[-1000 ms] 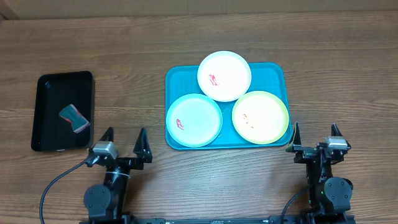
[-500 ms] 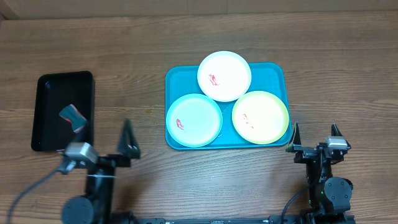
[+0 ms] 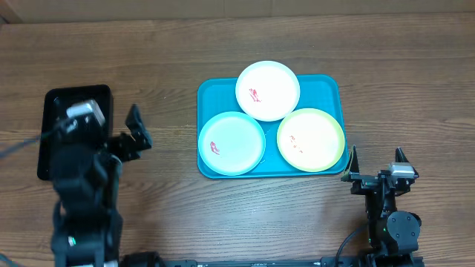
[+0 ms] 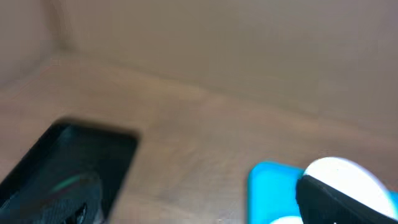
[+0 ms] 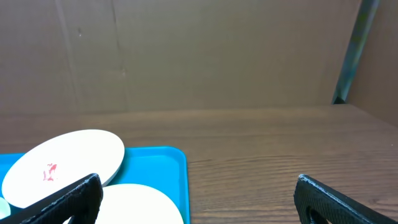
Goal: Clean dirty plates on tray and stack at the side
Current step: 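Reach the left gripper to the black tray and grasp the sponge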
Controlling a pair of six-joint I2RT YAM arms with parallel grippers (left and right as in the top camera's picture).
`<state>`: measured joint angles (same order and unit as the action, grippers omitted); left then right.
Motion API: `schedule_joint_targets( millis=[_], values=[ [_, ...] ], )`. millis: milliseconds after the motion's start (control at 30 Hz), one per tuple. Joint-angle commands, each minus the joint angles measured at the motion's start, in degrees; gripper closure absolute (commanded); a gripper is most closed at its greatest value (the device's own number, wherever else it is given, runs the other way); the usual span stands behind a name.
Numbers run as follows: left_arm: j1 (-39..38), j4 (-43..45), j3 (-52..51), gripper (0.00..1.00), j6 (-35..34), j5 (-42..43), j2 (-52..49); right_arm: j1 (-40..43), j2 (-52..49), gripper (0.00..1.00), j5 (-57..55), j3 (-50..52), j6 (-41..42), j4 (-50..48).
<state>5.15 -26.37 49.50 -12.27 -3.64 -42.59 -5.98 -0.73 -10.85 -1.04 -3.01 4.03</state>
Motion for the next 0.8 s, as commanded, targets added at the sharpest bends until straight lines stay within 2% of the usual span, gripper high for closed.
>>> schedule_joint_targets(
  millis=[0, 67, 233, 433, 667, 767],
  values=[
    [2.8, -7.1, 11.5, 0.0, -4.6, -11.6, -8.0, 0.4, 0.6, 0.0, 0.0, 0.6, -0.1, -0.3],
    [5.3, -11.6, 17.0, 0.0, -7.4, -11.3, -13.5, 0.4, 0.6, 0.0, 0.0, 0.6, -0.1, -0.3],
    [11.4, -16.5, 25.9, 0.0, -7.4, -8.2, -25.1, 0.4, 0.5, 0.0, 0.0, 0.6, 0.0, -0.3],
    [14.0, -15.6, 26.3, 0.0, -7.0, -9.0, -33.2, 0.4, 0.6, 0.0, 0.0, 0.6, -0.1, -0.3],
    [22.3, -15.6, 26.3, 0.0, -7.1, -9.4, -43.9, 0.4, 0.5, 0.0, 0.0, 0.6, -0.1, -0.3],
    [25.4, -15.4, 26.3, 0.0, -7.7, -5.7, -47.7, 0.4, 0.6, 0.0, 0.0, 0.6, -0.1, -0.3]
  ],
)
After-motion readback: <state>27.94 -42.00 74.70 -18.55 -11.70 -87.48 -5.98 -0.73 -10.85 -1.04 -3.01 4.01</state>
